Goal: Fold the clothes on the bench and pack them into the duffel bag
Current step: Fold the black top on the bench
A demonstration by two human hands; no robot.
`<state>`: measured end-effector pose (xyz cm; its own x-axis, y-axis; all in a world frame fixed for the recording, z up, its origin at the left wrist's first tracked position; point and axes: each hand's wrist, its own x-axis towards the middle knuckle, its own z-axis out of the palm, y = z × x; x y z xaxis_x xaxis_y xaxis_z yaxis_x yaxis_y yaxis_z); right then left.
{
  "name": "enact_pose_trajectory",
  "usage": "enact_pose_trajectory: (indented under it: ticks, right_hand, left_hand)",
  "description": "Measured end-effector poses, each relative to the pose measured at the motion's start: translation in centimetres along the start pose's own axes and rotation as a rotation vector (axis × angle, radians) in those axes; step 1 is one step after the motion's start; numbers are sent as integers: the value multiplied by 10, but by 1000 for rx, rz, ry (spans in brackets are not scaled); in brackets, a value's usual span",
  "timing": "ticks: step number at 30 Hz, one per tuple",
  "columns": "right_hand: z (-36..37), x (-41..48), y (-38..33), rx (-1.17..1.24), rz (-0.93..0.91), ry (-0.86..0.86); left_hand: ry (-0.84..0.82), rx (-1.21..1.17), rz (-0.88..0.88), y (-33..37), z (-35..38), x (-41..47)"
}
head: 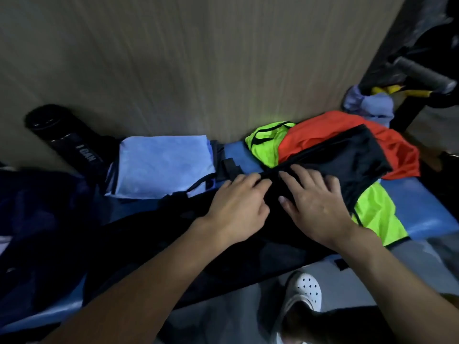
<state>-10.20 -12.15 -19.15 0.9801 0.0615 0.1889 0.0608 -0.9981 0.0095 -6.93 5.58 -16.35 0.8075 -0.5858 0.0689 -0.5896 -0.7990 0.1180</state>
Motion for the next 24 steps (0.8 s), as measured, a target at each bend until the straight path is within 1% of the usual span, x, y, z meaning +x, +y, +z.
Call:
enact_pose_trajectory:
  ticks: [2, 4, 6, 7, 9, 10, 11, 13, 15, 18, 21, 23, 24]
  right_hand:
    - [0, -1, 12, 52, -32, 47]
    - [-7, 1, 25, 123, 10, 171]
    - [-15, 4, 42, 176, 142, 313]
    - [-18, 5, 51, 199, 229, 375]
    - [-21, 6, 72, 260, 427, 472]
    - [-21, 7, 83, 292, 528, 490]
    - [-22, 6, 93, 323, 622, 477]
    - [-21, 5, 111, 402, 775, 378]
    - [-18, 4, 124, 512, 856, 285]
    - [-15, 3, 133, 660, 862, 228]
    - [-13, 5, 140, 637, 806, 220]
    - [-8, 5, 144, 590, 770, 261]
    - [-6, 5, 146, 604, 758, 308]
  left_hand:
    - [-35, 109, -5, 11, 9, 16]
    - [56, 135, 15, 21, 7, 35]
    - [142, 60, 102, 33, 0, 63]
    - [159, 19, 152, 41, -5, 79]
    - [146, -44, 216, 57, -15, 113]
    - [128, -71, 233, 65, -19, 131]
    - [109, -101, 241, 73, -21, 147]
    - [68, -157, 244, 85, -21, 175]
    - [29, -155, 228, 93, -18, 196]
    - [-27, -147, 219, 99, -14, 214]
    - [-69, -150, 213, 106, -14, 224]
    - [-43, -152, 216, 109, -14, 228]
    - [-14, -171, 220, 111, -15, 230]
